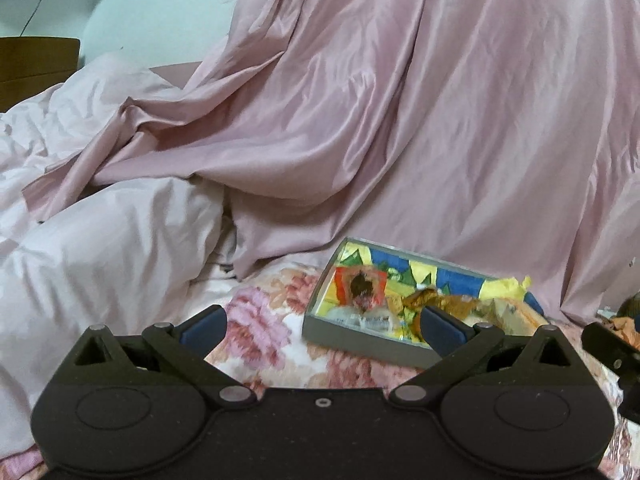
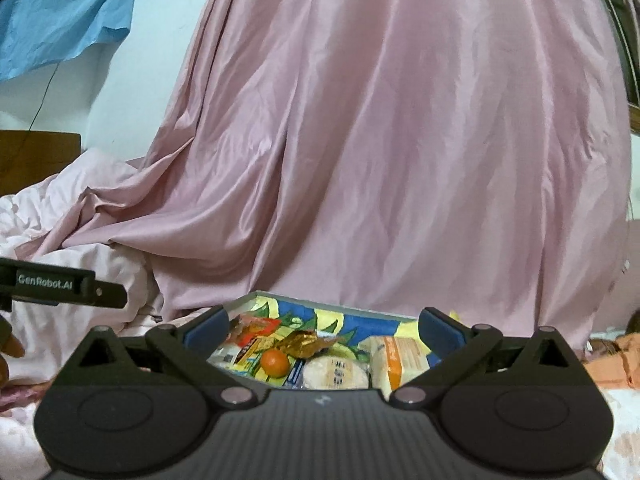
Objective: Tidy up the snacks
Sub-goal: 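Withdraw both tools from the tray toward the green cake and sausage pack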
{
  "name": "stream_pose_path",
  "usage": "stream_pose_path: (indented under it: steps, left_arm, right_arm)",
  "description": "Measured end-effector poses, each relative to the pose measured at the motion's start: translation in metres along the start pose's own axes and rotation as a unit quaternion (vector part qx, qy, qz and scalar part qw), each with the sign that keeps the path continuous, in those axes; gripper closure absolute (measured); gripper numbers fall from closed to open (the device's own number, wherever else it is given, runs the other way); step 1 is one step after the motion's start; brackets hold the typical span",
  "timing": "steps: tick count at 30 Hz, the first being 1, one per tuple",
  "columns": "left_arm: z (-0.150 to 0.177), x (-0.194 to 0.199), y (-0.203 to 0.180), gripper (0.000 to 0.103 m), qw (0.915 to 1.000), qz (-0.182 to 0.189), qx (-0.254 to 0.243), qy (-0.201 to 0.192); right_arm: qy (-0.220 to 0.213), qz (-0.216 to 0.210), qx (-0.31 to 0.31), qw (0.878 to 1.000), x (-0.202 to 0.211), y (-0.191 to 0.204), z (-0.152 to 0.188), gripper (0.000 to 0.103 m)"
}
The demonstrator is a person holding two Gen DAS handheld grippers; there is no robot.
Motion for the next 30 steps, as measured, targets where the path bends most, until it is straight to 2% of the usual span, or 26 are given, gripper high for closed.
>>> stream_pose_path:
  steps: [6,15,30]
  left_arm:
    - [0.027,0.024,0.002,0.001,0.9998,-0.011,-0.010,0.014]
    - [0.068,0.055,0.008,0.001,0.9988,-0.017,-0.017,0.043]
    - [0.123,0.093,0.014,0.001,0.9950,-0.016,-0.064,0.075]
  right_arm:
    - [-0.001,0.015,-0.006,1.000,0.032,0.001,0.013,0.000]
    - [0.021,0.018,-0.010,1.000,0.077,0.008,0.048,0.000]
    - [0.062,0.027,-0.032,0.997,0.115,0.018,0.094,0.000]
Point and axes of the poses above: each gripper's, at about its wrist camera, not at the fingertips, and x roughly against the way its jaws point, y to its left, z to its underside, the point moved 6 cm from there along -x, roughly the way its jaws point, and after that the axes turned 14 degrees about -x, right-handed, at the moved point
